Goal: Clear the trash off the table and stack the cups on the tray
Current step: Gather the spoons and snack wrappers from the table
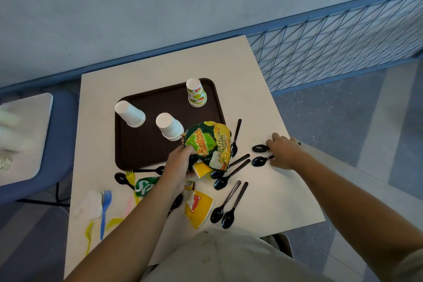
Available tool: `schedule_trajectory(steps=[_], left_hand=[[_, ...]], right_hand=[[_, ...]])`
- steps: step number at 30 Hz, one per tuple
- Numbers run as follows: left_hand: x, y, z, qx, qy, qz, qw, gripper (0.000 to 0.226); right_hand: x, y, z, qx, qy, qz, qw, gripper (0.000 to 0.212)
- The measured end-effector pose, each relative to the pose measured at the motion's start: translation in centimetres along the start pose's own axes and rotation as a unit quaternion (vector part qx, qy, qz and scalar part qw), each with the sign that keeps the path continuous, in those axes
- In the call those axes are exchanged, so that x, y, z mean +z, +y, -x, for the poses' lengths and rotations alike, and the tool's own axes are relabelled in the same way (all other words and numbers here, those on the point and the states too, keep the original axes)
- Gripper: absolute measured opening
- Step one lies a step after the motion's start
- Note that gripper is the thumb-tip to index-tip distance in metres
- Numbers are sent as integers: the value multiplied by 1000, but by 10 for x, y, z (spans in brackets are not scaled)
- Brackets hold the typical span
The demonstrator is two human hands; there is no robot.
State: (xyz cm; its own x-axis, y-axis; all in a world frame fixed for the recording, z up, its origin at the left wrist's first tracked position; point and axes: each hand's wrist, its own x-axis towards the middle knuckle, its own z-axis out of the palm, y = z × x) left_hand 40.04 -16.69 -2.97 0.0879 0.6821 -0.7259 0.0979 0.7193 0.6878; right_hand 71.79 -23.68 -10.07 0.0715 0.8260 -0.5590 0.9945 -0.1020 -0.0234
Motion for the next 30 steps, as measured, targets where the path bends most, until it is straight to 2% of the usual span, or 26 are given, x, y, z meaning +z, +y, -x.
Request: schedule_trajectory(steps=[5, 8, 10, 16, 19, 21, 24, 30], left_hand=[[-1, 0, 2, 0, 2, 2, 1000, 19], [-5, -1, 3, 2, 5, 5, 1000, 17], [-7, -2, 3, 5, 8, 8, 1000, 17], [-10, -7, 5, 4, 25, 21, 999, 16], [-13, -7, 6, 2, 30, 29, 999, 15], [-15, -6, 6, -1, 34, 33, 999, 16], [-18, -6, 7, -7, 42, 37, 998, 15], [-20, -8, 10, -7, 53, 41, 998, 14]], right_hand=[[8, 6, -2, 1, 19, -18, 1000, 29], [1, 9, -4, 7, 53, -52, 997, 12], [-8, 6, -6, 12, 76, -75, 994, 8], [-32, -21, -28, -63, 99, -89, 989, 13], [-32, -36, -46, -97, 104, -73, 987, 36], [-30, -44, -56, -101, 105, -48, 988, 41], [-23, -51, -65, -99, 102, -22, 990, 41], [-17, -52, -68, -113, 141, 35, 983, 26]])
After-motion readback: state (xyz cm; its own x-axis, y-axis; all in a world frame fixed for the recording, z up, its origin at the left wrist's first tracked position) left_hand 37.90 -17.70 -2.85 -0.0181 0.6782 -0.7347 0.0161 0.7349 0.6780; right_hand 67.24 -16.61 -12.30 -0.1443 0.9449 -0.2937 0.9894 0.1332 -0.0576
